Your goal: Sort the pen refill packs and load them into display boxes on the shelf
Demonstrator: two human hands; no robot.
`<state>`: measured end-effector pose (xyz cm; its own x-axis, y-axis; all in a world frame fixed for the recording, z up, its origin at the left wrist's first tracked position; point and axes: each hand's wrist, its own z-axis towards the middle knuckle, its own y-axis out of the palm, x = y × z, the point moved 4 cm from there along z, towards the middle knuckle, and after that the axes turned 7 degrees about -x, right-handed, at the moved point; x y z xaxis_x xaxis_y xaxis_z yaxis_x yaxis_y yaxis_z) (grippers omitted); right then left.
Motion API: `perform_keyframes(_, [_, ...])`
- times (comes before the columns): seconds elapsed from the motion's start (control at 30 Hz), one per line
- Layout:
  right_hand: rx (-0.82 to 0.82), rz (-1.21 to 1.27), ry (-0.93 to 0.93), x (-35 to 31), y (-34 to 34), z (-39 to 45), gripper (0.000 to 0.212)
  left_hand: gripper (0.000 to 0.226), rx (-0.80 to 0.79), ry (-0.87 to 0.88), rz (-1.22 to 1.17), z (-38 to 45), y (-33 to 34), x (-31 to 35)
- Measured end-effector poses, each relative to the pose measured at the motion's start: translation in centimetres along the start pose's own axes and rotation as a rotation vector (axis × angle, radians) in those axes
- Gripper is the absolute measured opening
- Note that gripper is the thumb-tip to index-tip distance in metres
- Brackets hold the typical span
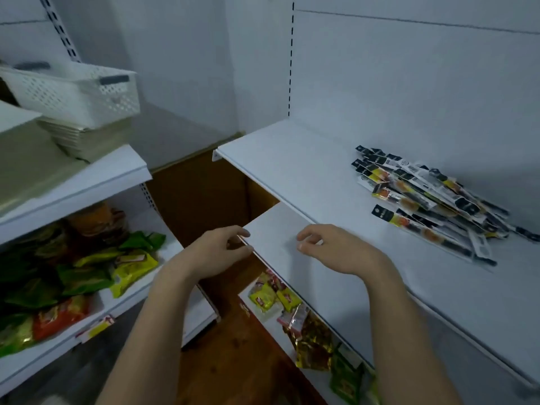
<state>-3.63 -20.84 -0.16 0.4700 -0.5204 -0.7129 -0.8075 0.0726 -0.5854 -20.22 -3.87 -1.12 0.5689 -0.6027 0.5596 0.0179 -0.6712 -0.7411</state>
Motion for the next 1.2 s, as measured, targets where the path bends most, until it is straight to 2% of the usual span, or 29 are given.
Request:
perform_keyframes(0.03, [0.023,0.045,-0.016,-0.5,-0.8,1.1,0.028,0.041,0.019,0.023,0.014,1.3,-1.7,0.4])
perform_keyframes(0.1, [0.104,0.113,-0.076,-1.5,-2.6,3.0,0.022,0.035,0.168,0.115,0.032,3.8,-5.4,2.2])
perform_keyframes(0.17, [0.237,0.126,-0.101,-1.6,-4.5,3.8,0.016,0.023,0.303,0.261,-0.013,6.1,-7.6,4.8])
perform_keyframes(0.2, [0.295,0.123,-0.085,-1.3,-5.4,3.8,0.015,0.018,0.318,0.334,-0.049,7.2,-7.9,6.2])
perform_keyframes(0.27, [0.388,0.093,-0.047,-0.1,-6.8,3.4,0.015,0.013,0.299,0.467,-0.057,9.9,-7.7,8.4])
perform_keyframes(0.43, [0.668,-0.016,0.061,3.2,-9.2,1.5,0.016,0.014,0.177,0.826,0.138,16.5,-3.4,14.2])
perform_keyframes(0.57, [0.815,-0.212,0.147,6.0,-8.9,-1.2,0.015,0.014,0.068,1.179,0.254,17.9,0.9,18.8])
perform_keyframes(0.73, [1.02,-0.38,0.216,8.3,-7.8,-5.1,0.005,0.018,-0.045,1.477,0.328,18.3,6.2,22.6])
perform_keyframes(0.83, [1.163,-0.364,0.325,10.2,-7.2,-7.6,0.013,0.027,-0.1,1.525,0.362,18.5,8.2,23.1])
perform_keyframes(0.97, [1.282,-0.243,0.497,12.2,-6.2,-9.7,0.016,0.029,-0.13,1.47,0.355,18.9,8.6,23.3])
perform_keyframes(1.1, [1.34,-0.176,0.464,12.1,-5.9,-10.0,0.018,0.02,-0.091,1.384,0.401,19.9,8.1,22.9])
perform_keyframes(1.2, [1.414,-0.065,0.433,12.4,-6.0,-10.6,0.021,0.03,-0.019,1.352,0.376,20.4,7.5,22.2])
